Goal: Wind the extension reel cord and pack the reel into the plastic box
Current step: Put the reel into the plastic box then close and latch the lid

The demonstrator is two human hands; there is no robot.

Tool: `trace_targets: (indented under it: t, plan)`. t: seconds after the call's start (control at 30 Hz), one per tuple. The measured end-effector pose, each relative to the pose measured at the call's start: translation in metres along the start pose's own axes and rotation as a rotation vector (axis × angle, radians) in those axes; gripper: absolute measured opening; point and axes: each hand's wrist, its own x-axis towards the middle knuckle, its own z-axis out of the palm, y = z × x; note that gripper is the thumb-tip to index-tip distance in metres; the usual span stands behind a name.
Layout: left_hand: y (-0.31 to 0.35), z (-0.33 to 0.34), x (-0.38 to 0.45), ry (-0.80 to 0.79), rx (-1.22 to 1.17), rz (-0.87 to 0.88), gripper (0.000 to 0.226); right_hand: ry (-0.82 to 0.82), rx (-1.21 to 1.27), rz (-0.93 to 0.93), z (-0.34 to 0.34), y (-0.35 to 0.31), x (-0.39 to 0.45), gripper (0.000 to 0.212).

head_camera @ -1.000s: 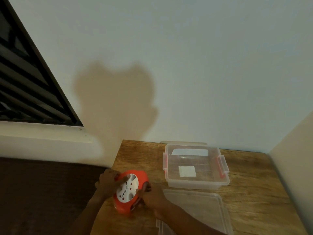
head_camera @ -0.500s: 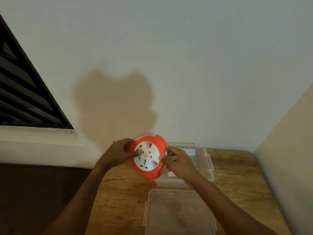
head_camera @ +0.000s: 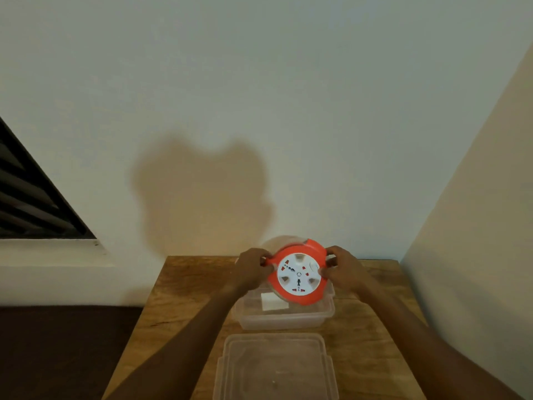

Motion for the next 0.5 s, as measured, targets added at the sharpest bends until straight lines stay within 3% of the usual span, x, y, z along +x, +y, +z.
trace_targets:
  t: [0.23,0.5]
  plan:
    - [-0.023,0.03,-0.013,-0.089,-0.136,-0.148,0.034,-0.087,-0.322,-0.032,0.019,0.007,0.004,0.052]
    - [-0.04,0.039,-0.009,-0.1,-0.172,-0.25,0.035,-0.13,-0.59,-0.045,0.044,0.007,0.018,0.039]
